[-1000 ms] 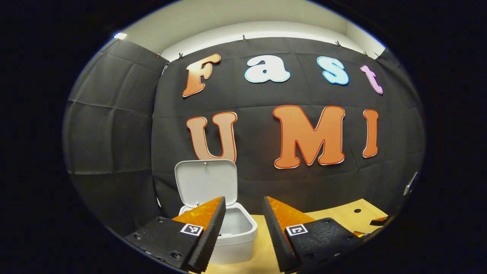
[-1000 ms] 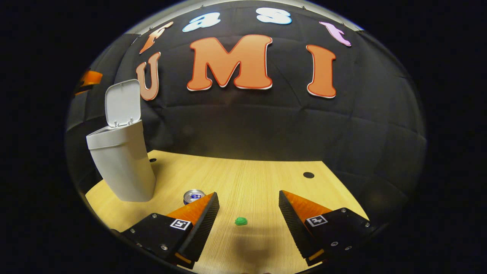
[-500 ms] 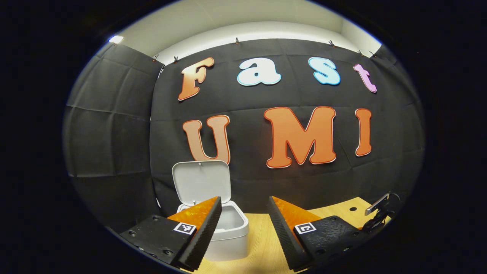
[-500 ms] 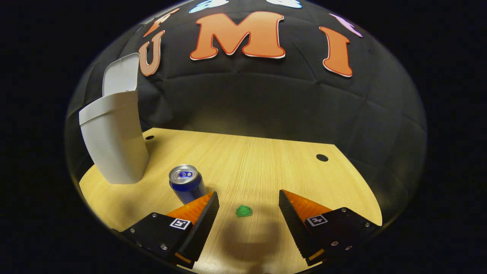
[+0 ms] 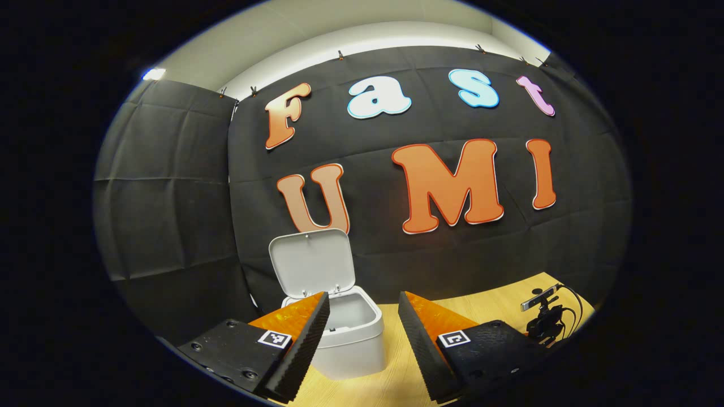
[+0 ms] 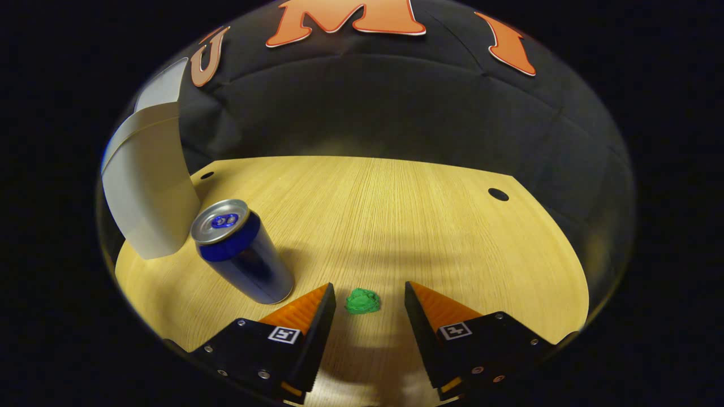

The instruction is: Press the lid of the desktop garbage bin to open it, pick up the crumpled paper on the desktop and throw it into the bin, then pick up the pop can on the desktop and drop it into the bin, and finally close the garbage bin lid.

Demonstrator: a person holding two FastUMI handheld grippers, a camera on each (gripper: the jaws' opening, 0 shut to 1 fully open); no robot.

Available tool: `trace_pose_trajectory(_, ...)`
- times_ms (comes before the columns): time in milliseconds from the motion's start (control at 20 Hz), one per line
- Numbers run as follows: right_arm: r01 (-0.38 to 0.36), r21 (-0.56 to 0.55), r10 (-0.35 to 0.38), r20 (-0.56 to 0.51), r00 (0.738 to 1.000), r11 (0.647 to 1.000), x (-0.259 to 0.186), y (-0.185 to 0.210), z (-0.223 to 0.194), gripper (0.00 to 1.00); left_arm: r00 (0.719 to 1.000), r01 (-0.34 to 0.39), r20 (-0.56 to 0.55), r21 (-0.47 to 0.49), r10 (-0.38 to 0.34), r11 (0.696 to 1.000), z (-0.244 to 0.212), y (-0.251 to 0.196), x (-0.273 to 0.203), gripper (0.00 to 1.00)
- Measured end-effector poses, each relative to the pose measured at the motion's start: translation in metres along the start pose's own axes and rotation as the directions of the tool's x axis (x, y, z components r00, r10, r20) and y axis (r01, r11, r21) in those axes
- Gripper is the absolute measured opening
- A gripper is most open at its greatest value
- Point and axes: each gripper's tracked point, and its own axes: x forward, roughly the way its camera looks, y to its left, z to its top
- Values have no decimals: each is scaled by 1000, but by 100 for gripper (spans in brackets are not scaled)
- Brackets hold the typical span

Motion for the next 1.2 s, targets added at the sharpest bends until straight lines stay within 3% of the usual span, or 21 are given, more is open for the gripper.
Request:
trace_pose_trajectory(50,5,-8,-5,-23,1000,1000,4,0,-7,70,1000,-4,-11,3,4,1000,-3,1,-1,78)
trace_pose_trajectory(250,-16,16,17,-62,998,1000,13,9,-17,51,999,-17,-36,19,18,1000,-10,4,-7,83)
trace_pose_trajectory(300,-18,19,19,-65,998,1000,12,11,-17,42,999,-19,-42,23,20,1000,-11,4,-6,83)
trace_pose_trajectory(600,-32,27,34,-55,998,999,-2,14,-13,18,999,11,-49,24,-10,1000,-16,1,-9,80)
trace_pose_trajectory(700,-28,32,29,-31,999,999,-12,13,-6,16,999,26,-49,14,-25,1000,-19,1,-10,84)
trace_pose_trajectory(750,-28,34,29,-14,999,999,-18,12,0,16,998,31,-49,7,-31,999,-21,1,-11,80)
trace_pose_trajectory(1150,-30,69,19,155,988,997,-87,11,77,16,996,69,-44,-88,-74,994,-34,11,-5,80)
trace_pose_trajectory(1200,-45,79,32,168,985,996,-97,16,86,16,996,71,-44,-102,-75,992,-36,13,-5,84)
